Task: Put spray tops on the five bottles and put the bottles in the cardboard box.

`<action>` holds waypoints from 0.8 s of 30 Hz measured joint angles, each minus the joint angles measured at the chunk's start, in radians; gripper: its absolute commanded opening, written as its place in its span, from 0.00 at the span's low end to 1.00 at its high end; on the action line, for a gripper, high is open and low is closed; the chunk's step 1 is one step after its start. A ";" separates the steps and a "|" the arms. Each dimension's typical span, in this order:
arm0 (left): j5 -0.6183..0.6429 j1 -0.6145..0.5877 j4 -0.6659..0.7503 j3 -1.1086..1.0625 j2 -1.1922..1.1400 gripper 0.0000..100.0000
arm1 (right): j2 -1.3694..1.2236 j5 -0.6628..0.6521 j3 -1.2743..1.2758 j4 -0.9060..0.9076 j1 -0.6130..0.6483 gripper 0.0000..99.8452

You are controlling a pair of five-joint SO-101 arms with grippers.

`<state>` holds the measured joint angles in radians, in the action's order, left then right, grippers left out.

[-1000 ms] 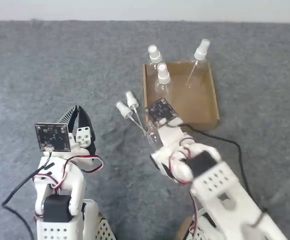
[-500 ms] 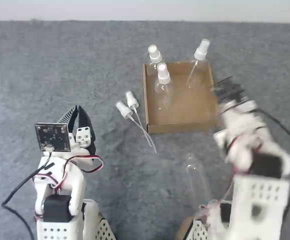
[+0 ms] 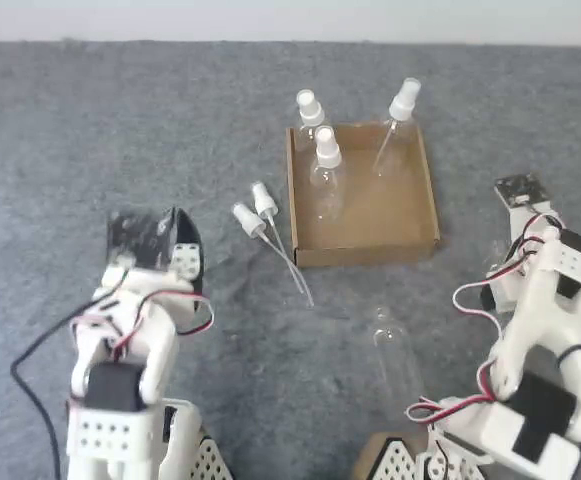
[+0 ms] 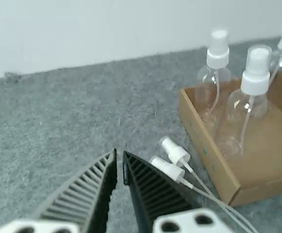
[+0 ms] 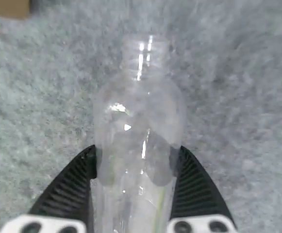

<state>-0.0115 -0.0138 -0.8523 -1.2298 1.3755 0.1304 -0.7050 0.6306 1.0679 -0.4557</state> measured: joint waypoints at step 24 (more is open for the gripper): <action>0.282 0.002 0.000 0.807 -1.455 0.27 | -0.020 -0.138 0.000 0.061 -0.005 0.21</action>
<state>0.2708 -0.0123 -0.8523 -0.4227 -0.0790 0.1105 -0.8431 0.6306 1.1293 -0.4603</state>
